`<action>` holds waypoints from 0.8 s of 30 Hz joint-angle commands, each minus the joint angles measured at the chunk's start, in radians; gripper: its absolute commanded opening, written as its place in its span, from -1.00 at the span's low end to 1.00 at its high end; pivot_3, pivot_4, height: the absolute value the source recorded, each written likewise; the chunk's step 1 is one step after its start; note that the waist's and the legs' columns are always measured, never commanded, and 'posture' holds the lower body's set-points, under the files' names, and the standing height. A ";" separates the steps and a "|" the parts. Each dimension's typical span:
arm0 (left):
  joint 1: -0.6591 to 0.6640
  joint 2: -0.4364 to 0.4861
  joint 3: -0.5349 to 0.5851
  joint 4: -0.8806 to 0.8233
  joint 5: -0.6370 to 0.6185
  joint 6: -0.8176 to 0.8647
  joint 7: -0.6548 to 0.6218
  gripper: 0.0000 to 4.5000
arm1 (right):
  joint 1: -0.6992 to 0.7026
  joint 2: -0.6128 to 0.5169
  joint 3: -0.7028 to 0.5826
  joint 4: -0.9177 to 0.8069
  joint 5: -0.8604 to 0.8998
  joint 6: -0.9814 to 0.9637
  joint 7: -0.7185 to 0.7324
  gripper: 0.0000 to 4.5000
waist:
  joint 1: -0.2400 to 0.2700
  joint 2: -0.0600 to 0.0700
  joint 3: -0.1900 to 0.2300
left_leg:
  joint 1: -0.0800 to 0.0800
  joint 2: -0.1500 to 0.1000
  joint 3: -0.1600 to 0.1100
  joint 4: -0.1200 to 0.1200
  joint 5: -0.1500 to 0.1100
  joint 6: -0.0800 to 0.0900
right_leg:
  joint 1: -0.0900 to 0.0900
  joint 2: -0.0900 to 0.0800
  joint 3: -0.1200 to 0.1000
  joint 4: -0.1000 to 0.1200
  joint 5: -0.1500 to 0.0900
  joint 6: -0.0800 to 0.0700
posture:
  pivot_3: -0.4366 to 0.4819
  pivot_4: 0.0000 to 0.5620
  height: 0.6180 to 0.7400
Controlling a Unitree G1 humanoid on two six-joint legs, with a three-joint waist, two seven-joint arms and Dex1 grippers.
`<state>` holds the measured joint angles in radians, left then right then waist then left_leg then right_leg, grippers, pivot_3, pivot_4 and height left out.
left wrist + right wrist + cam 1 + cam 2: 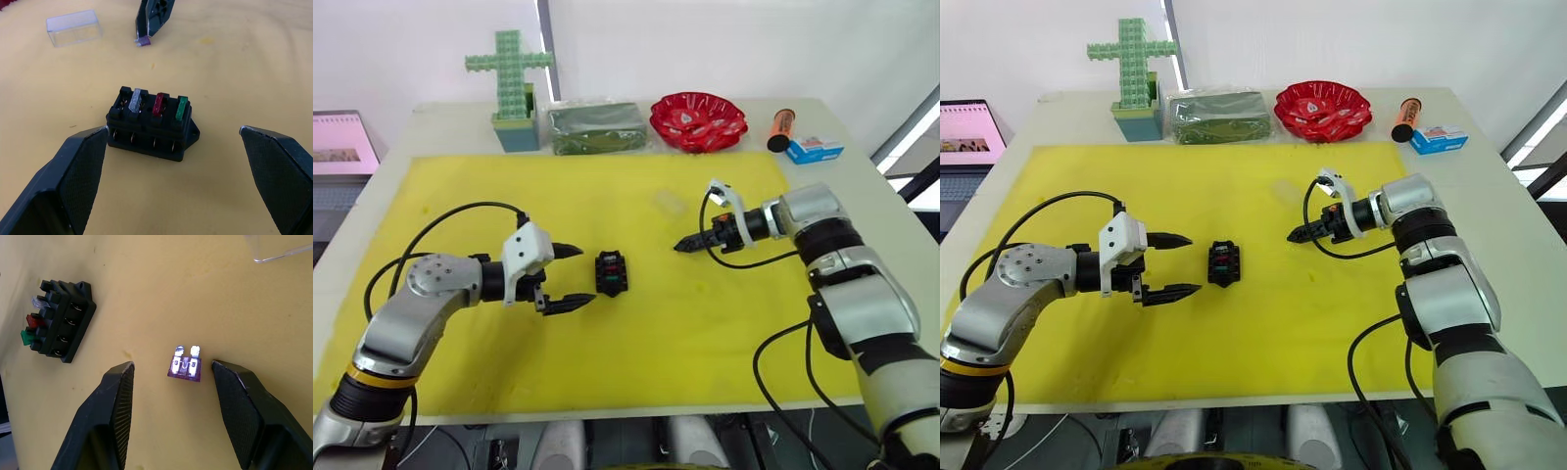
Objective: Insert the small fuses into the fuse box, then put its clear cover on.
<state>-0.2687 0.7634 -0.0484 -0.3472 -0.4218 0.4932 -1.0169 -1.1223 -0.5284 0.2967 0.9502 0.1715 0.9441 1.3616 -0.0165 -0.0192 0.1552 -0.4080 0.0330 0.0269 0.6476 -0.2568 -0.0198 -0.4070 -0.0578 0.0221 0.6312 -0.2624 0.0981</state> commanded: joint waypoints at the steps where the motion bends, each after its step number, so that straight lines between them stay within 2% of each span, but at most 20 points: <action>1: 0.004 0.001 0.006 -0.032 0.003 -0.012 0.009 1.00 | -0.024 0.022 -0.013 0.019 -0.008 0.001 0.017 0.15 | -0.001 0.000 0.000 | 0.000 0.000 0.000 0.000 0.000 0.000 | 0.000 0.000 0.000 0.000 0.000 0.000 | -0.05 -0.47 1.00; 5: 0.001 0.003 0.005 -0.030 0.003 -0.011 0.011 1.00 | -0.031 0.031 -0.023 0.040 -0.017 -0.009 0.019 0.15 | -0.002 0.000 0.000 | 0.000 0.000 0.000 0.000 0.000 0.000 | 0.000 0.000 0.000 0.000 0.000 0.000 | -0.05 -0.47 1.00; 7: 0.000 0.004 0.004 -0.028 0.004 -0.010 0.013 1.00 | -0.036 0.034 -0.026 0.050 -0.023 -0.015 0.016 0.01 | -0.002 0.000 0.000 | 0.000 0.000 0.000 0.000 0.000 0.000 | 0.000 0.000 0.000 0.000 0.000 0.000 | -0.05 -0.47 1.00; 8: 0.000 0.004 0.005 -0.027 0.004 -0.010 0.014 1.00 | -0.038 0.035 -0.028 0.056 -0.026 -0.018 0.016 -0.09 | -0.002 0.000 0.000 | 0.000 0.000 0.000 0.000 0.000 0.000 | 0.000 0.000 0.000 0.000 0.000 0.000 | -0.05 -0.47 1.00; 13: -0.002 0.004 0.004 -0.024 0.003 -0.010 0.020 1.00 | -0.052 0.041 -0.050 0.110 -0.047 -0.042 0.002 -0.81 | -0.002 0.000 0.000 | 0.000 0.000 0.000 0.000 0.000 0.000 | 0.000 0.000 0.000 0.000 0.000 0.000 | -0.05 -0.47 1.00; 24: 0.008 0.006 0.008 -0.031 0.002 -0.008 0.029 1.00 | -0.064 0.050 -0.063 0.163 -0.083 -0.084 0.002 -0.81 | -0.001 0.000 0.000 | 0.000 0.000 0.000 0.000 0.000 0.000 | 0.000 0.000 0.000 0.000 0.000 0.000 | -0.05 -0.47 1.00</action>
<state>-0.2637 0.7635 -0.0556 -0.3472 -0.4218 0.4932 -0.9938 -1.1612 -0.4823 0.2455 1.1107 0.1009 0.8666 1.3639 -0.0173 -0.0192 0.1552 -0.4079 0.0331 0.0270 0.6478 -0.2568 -0.0199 -0.4069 -0.0577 0.0222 0.6315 -0.2623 0.0981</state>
